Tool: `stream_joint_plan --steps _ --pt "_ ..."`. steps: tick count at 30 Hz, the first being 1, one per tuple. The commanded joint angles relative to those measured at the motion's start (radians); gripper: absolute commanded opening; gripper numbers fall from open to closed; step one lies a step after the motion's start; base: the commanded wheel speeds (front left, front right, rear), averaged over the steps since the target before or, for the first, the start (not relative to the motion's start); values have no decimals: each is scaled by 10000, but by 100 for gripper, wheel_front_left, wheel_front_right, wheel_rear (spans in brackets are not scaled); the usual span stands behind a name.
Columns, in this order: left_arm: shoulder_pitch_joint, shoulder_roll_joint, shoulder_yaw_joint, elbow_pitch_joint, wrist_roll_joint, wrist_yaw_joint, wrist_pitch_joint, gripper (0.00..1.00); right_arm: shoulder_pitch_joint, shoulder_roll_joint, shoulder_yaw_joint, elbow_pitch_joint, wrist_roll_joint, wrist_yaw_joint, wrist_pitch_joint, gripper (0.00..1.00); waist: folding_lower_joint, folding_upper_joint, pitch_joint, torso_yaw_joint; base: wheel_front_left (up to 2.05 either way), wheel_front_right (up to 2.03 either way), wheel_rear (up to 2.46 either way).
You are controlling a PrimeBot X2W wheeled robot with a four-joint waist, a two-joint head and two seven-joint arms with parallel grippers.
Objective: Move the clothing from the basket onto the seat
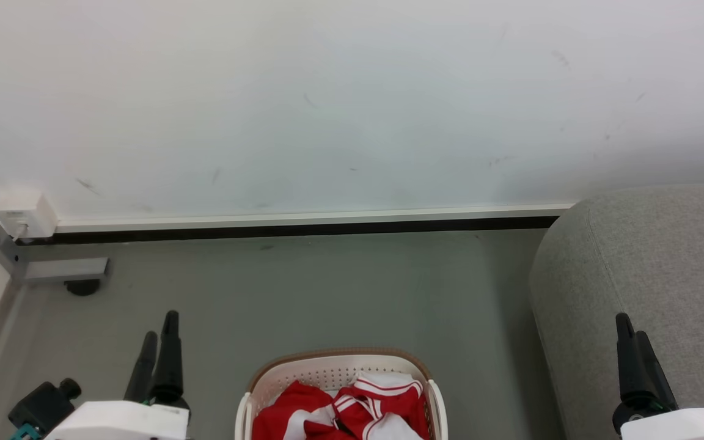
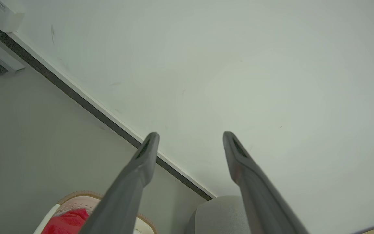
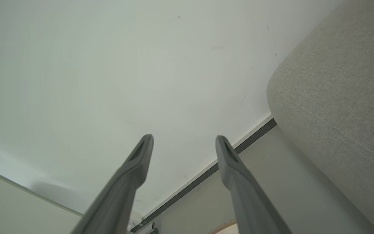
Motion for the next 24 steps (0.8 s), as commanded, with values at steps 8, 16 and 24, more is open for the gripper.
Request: stream_joint_plan --steps 8,16,24 --pt "-74 100 -229 -118 1766 250 -274 100 -36 -114 187 -22 -1980 -8 -297 100 0 -1 -20 44 0 0 0" --pt "-62 147 -417 -43 2825 367 -514 100 -34 -74 309 171 -3396 -10 -534 100 0 -1 -27 107 0 0 0" --pt "-97 175 -475 -59 3658 459 -728 100 -38 -1 329 179 -4230 -11 -764 100 0 -1 -29 158 0 0 0"
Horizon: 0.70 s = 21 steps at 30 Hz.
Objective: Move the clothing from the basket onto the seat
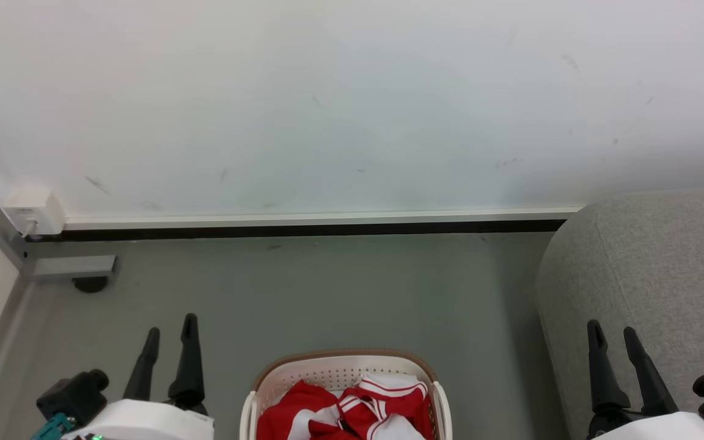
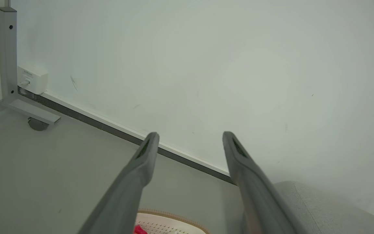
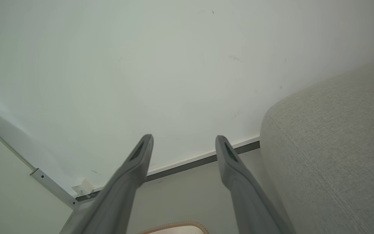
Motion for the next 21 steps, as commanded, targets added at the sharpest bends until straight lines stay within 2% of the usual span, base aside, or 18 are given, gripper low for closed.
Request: stream_joint_plan --steps 1,21 --pt "-112 101 12 -118 413 -17 -93 100 -34 -7 29 -57 -291 -11 -114 100 0 0 -2 12 0 0 0" --pt "-84 82 6 27 2234 -66 -586 100 64 26 85 21 -1979 -15 -619 100 0 0 -29 94 0 0 0"
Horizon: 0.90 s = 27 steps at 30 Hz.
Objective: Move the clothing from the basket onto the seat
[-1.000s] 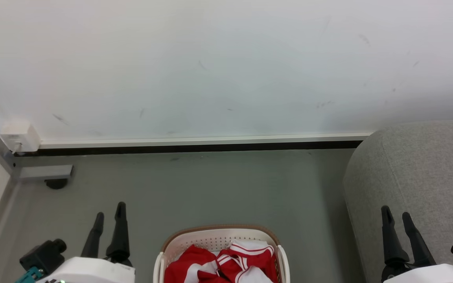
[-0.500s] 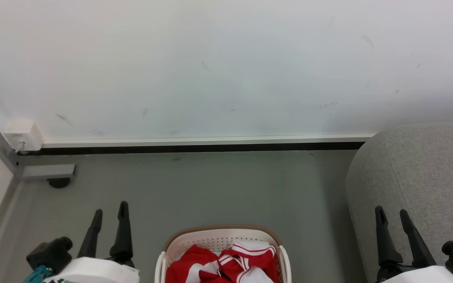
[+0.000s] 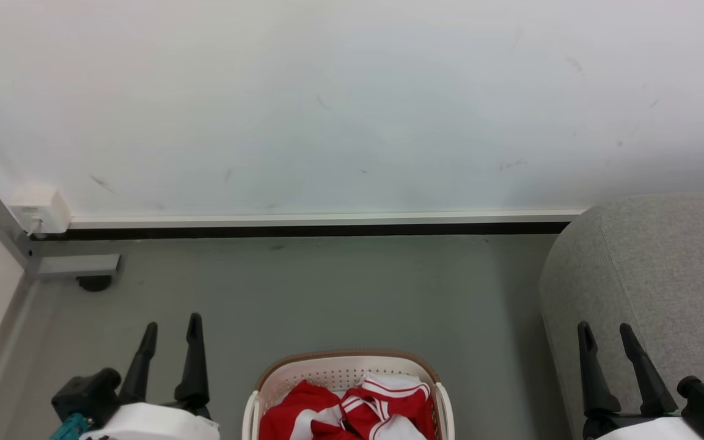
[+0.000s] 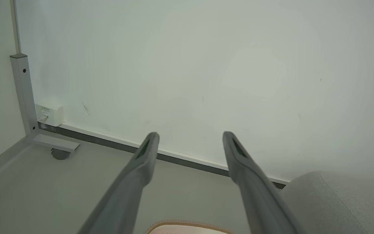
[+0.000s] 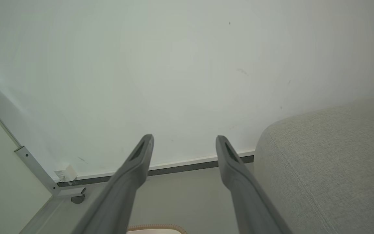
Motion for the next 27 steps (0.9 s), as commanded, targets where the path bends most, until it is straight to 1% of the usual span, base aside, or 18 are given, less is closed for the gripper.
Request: stream_joint_plan --steps 1,14,27 --pt "-83 77 31 -20 366 -59 -92 100 46 -18 -19 -45 -236 -15 -124 100 0 0 9 0 0 0 0" --pt "-132 72 20 14 1491 -104 -384 100 64 -25 4 -110 -1081 -17 -394 100 0 0 44 10 0 0 0" --pt "-146 78 -46 -81 2340 -206 -625 100 138 -32 77 -205 -1852 -19 -641 100 0 0 34 67 0 0 0"
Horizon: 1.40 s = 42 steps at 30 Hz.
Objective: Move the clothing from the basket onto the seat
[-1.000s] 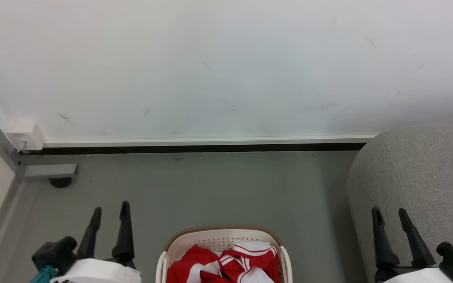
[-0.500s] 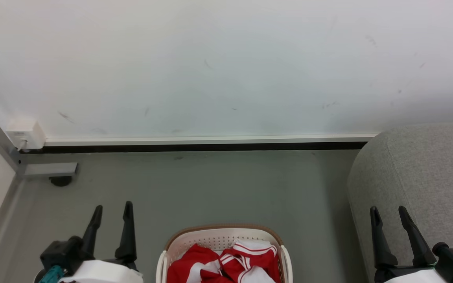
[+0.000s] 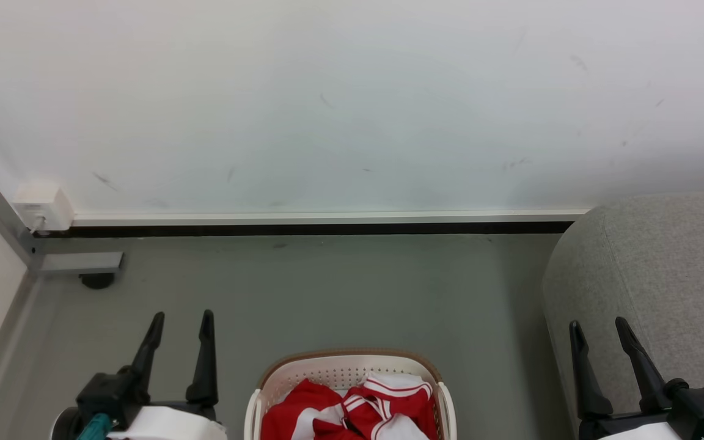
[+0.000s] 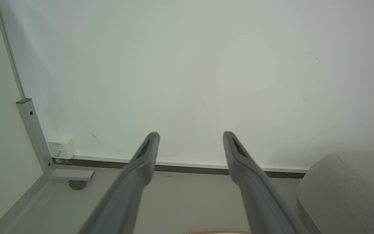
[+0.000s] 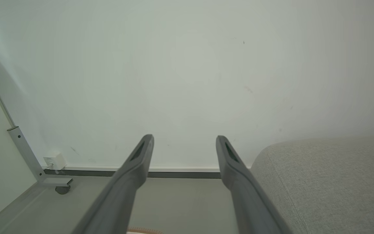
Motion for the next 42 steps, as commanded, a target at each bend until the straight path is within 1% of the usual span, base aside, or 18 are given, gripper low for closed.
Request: stream_joint_plan --steps 1,11,21,33,42 --pt "-116 77 -9 -52 269 -49 -106 100 121 -31 24 -88 -279 -19 -113 100 0 -1 1 15 0 0 0" --pt "-121 83 -112 -55 623 -205 -247 100 135 -34 73 -100 -695 -21 -257 100 0 -1 -4 53 0 0 0" --pt "-137 81 -139 94 385 -316 -240 100 135 -34 23 -118 -454 -21 -241 100 0 -1 -13 30 0 0 0" --pt "-153 79 -129 177 303 -322 -240 100 130 -33 49 -69 -352 -21 -241 100 0 -1 -29 -30 0 0 0" --pt "-197 76 -191 349 264 -337 -240 100 91 -33 115 -42 -194 -21 -241 100 0 -1 25 -259 0 0 0"
